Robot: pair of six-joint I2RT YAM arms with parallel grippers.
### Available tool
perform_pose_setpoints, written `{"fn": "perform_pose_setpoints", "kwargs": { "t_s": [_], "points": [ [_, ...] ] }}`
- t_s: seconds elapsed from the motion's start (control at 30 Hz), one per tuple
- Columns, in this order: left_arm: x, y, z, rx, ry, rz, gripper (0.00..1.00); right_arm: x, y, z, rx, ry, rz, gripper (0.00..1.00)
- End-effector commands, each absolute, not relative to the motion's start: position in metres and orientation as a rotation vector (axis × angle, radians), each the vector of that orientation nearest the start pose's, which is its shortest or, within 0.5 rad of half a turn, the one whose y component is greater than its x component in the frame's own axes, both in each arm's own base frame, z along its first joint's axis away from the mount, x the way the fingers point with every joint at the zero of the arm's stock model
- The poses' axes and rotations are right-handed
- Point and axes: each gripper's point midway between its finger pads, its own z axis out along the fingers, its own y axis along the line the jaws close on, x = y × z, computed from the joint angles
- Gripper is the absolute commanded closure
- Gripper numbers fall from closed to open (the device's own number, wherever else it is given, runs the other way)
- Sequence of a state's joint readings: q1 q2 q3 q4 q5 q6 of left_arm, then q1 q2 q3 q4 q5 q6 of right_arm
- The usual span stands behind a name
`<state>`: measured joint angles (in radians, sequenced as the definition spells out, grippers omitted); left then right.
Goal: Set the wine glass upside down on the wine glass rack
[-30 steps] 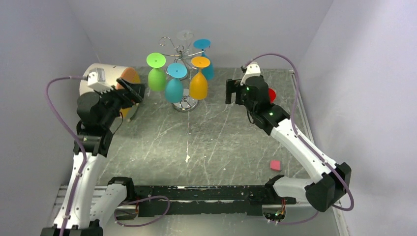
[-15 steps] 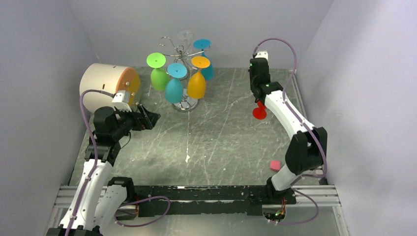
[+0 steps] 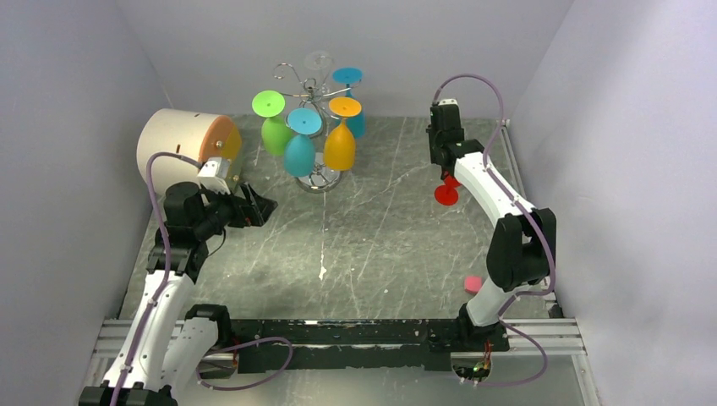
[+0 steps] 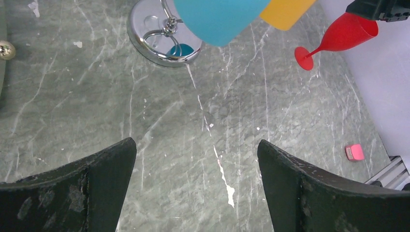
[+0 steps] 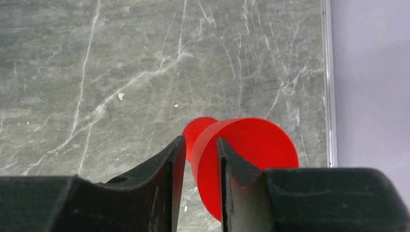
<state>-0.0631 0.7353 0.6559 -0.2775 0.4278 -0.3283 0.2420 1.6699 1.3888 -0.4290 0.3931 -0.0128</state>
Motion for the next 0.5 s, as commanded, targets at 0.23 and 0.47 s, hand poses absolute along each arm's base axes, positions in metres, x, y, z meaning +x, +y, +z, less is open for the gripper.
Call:
{"fn": "perform_pose_setpoints", "kwargs": {
  "t_s": [0.23,0.47],
  "points": [
    [0.265,-0.101,0.231,0.065,1.886,-0.658,0.01,0.451,0.04,0.153,-0.083,2.317,-0.318,0.81],
    [0.273,-0.09,0.222,-0.032,1.916,-0.602,0.02,0.438,0.072,0.176,-0.128,2.262,-0.128,0.99]
  ]
}}
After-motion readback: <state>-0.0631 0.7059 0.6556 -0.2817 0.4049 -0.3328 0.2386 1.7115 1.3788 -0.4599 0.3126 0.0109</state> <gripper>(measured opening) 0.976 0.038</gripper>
